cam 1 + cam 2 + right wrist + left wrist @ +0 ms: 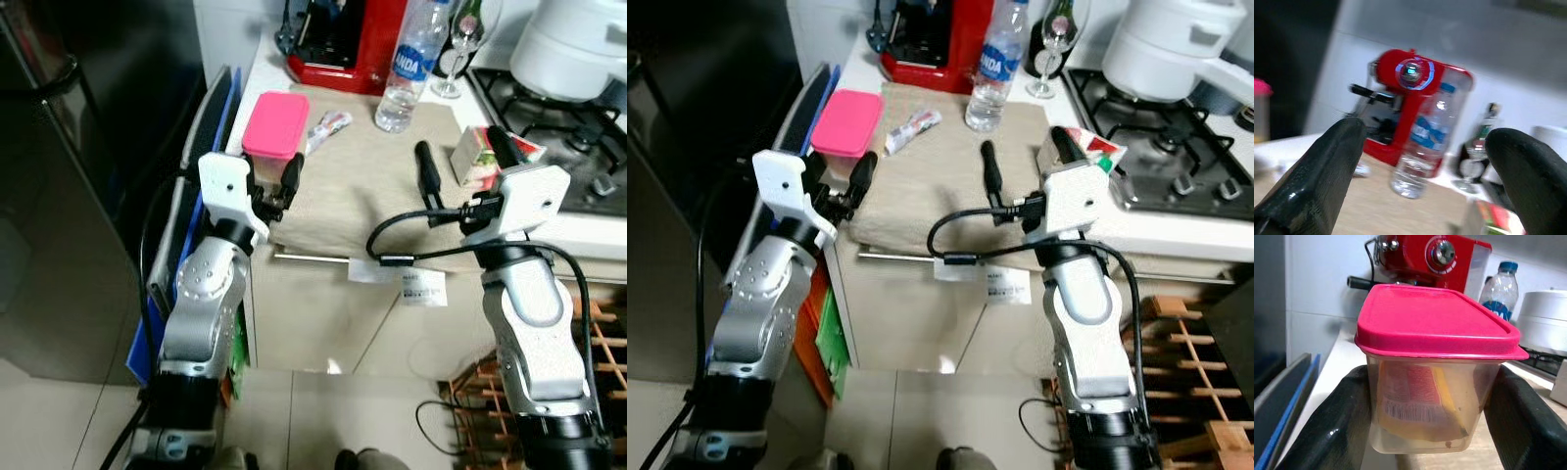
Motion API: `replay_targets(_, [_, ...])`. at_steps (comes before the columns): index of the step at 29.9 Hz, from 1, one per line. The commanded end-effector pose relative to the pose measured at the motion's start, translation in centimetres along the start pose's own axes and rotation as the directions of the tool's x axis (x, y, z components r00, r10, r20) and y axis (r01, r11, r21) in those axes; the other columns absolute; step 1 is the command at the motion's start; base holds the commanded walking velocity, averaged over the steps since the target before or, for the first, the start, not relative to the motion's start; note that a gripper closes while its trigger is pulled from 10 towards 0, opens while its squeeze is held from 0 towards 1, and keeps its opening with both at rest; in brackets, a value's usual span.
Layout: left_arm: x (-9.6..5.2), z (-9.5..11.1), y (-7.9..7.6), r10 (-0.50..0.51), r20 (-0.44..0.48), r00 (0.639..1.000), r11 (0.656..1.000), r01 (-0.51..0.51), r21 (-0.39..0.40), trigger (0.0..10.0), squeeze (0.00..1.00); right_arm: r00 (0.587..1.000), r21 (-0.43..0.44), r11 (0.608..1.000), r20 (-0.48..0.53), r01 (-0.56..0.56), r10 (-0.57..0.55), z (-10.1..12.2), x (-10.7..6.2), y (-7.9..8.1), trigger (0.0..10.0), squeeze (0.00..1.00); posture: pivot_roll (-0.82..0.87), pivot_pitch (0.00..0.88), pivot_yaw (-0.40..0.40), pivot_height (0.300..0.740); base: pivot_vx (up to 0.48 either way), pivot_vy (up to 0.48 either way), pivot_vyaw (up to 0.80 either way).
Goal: Restocking fridge
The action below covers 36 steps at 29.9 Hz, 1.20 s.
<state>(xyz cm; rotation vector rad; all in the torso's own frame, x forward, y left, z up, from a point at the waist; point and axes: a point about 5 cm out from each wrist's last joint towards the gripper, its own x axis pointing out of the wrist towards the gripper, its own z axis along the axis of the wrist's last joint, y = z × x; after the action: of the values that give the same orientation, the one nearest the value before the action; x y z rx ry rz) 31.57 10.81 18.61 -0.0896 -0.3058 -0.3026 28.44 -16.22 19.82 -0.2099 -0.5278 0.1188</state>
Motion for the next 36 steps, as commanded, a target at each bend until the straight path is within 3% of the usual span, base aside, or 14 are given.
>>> replay_targets(1, [0.3,1.0,-0.2,0.021,0.057,0.998,1.0,-0.022,0.014,10.0,0.0,0.997,-0.107,0.992,-0.035,0.071,-0.075,-1.2,-0.7,-1.2,10.0,0.0,-0.08,0.0,-0.026,0.74,0.0,0.0,0.0])
replay_targets(6, [0.8,2.2,-0.1,0.015,0.11,0.994,0.997,-0.022,0.07,10.0,0.0,0.991,-0.103,0.986,-0.021,0.133,-0.136,-1.1,-0.3,-1.7,10.0,0.0,-0.09,0.0,-0.016,0.74,0.0,0.0,0.0])
replay_targets(11, [1.4,1.7,-0.3,0.011,0.071,0.997,0.994,-0.019,0.107,10.0,0.0,0.981,-0.093,0.977,-0.03,0.191,-0.194,-1.5,0.0,-2.3,10.0,0.0,-0.1,0.0,-0.008,0.74,-0.086,0.0,0.0])
replay_targets(14, [1.7,1.4,-0.5,0.019,0.056,0.998,0.995,-0.025,0.102,10.0,0.0,0.973,-0.044,0.974,-0.054,0.22,-0.222,-1.7,0.2,-2.6,10.0,0.0,-0.11,0.0,-0.005,0.74,-0.467,0.0,0.0])
replay_targets(23, [1.7,1.0,-0.7,0.015,0.04,0.999,0.994,-0.019,0.106,10.0,0.0,0.98,0.086,0.98,-0.103,0.178,-0.169,-1.9,0.6,-1.6,10.0,0.0,-0.12,0.0,-0.009,0.74,-0.472,0.0,0.0])
replay_targets(36, [1.7,0.5,-1.0,0.002,0.024,1.0,0.995,-0.004,0.103,10.0,0.0,0.983,0.114,0.982,-0.121,0.151,-0.137,-2.0,0.8,-1.2,10.0,0.0,-0.12,0.0,-0.012,0.74,-0.472,0.0,0.0])
